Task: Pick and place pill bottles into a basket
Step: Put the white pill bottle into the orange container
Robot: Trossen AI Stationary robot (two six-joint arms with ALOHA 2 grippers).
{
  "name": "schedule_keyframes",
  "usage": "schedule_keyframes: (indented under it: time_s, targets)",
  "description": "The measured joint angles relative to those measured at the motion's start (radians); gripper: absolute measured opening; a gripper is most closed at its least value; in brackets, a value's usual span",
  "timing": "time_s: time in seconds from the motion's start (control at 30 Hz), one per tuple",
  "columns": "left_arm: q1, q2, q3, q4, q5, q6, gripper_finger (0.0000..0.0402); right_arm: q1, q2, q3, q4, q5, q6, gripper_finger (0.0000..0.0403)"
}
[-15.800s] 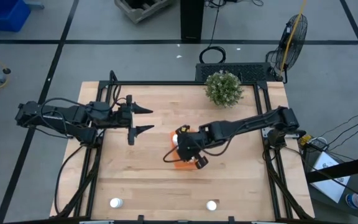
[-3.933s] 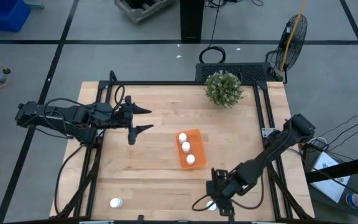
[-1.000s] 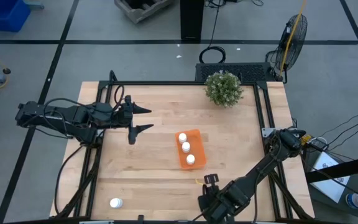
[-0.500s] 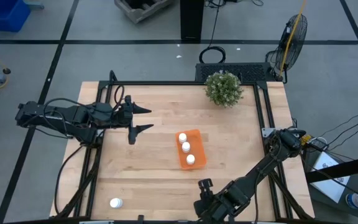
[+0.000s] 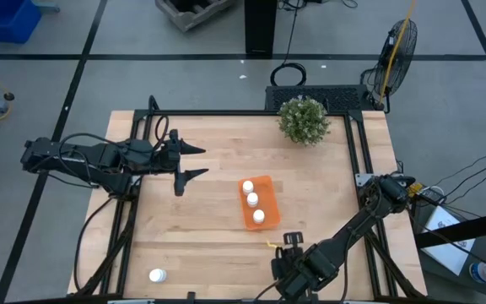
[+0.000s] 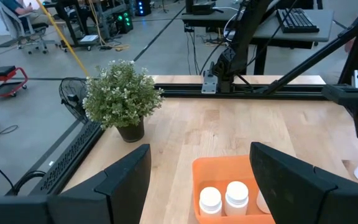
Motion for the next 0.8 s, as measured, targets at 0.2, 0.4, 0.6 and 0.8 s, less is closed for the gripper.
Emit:
schedule_keyframes:
  time_s: [0.2,0.4,0.6,0.8]
  targets:
    - [0.000,0.000,0.000,0.000,0.000,0.000,0.0278,0.000,0.010,0.000,-0.002,-0.025,0.007,0.0178]
    - [0.000,0.000,0.000,0.003,0.000,0.000,0.0278,0.005,0.100,0.002,-0.018,-0.107,-0.076,0.0235]
    - [0.000,0.000,0.000,0.019,0.000,0.000,0.0278,-0.008,0.130,-0.003,-0.069,-0.156,-0.082,0.0262]
    - [0.000,0.000,0.000,0.019,0.000,0.000,0.0278,-0.013,0.097,0.000,-0.070,-0.130,-0.041,0.0258]
